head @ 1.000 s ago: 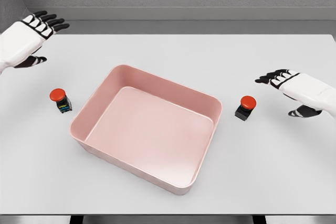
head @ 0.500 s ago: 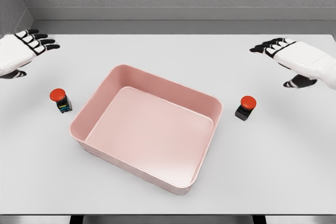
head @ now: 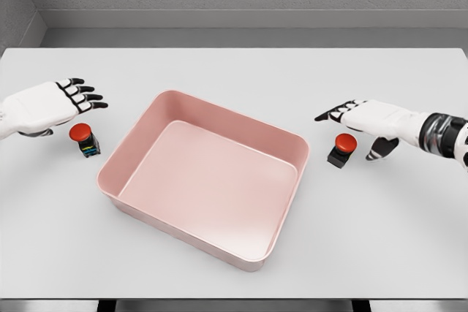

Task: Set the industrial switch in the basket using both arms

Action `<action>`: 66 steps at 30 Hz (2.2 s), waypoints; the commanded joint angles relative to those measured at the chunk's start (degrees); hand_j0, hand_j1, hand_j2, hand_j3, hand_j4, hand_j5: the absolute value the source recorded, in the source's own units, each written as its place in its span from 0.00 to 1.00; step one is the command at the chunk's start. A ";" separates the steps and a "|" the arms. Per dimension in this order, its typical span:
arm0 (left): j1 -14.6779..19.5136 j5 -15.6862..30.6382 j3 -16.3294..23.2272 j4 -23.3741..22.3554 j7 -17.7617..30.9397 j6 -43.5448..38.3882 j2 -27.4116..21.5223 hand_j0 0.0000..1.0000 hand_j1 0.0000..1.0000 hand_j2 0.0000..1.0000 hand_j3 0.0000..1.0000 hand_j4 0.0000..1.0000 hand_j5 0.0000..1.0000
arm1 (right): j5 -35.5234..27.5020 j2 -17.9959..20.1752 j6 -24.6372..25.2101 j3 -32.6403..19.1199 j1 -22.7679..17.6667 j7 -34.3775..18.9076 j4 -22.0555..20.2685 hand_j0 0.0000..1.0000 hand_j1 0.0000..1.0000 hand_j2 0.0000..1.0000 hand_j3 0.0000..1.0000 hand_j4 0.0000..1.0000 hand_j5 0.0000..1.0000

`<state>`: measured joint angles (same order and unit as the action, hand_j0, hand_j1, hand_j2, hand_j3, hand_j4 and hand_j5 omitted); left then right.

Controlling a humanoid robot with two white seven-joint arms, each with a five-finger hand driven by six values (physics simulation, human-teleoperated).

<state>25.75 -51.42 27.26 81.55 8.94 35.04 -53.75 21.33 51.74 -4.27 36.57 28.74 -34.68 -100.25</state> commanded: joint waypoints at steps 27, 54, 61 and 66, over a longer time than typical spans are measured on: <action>-1.58 -7.90 2.80 3.44 1.26 -0.04 1.72 0.93 0.93 0.93 0.93 0.93 0.93 | -0.06 -0.50 -1.70 2.18 0.18 -0.32 0.06 0.59 0.59 0.59 0.59 0.59 0.59; -1.67 -1.93 -0.98 5.55 4.60 -0.04 -1.18 0.25 0.25 0.25 0.25 0.25 0.25 | -0.06 -0.33 -1.70 1.66 1.49 -0.32 -0.12 0.46 0.46 0.46 0.46 0.46 0.46; -1.14 5.36 -6.17 6.34 4.51 -0.04 -1.45 0.25 0.25 0.25 0.25 0.25 0.25 | -0.15 -0.42 -1.79 1.57 2.72 -0.32 -0.12 0.45 0.45 0.45 0.45 0.45 0.45; -1.23 11.17 -6.52 11.61 4.42 -0.04 -1.18 0.25 0.25 0.25 0.25 0.25 0.25 | -0.32 -0.15 -1.79 1.57 4.31 -0.32 -0.12 0.45 0.45 0.45 0.45 0.45 0.45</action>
<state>24.52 -43.54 21.14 91.08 12.75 35.02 -55.00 21.13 51.46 -6.09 38.17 33.13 -35.02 -100.36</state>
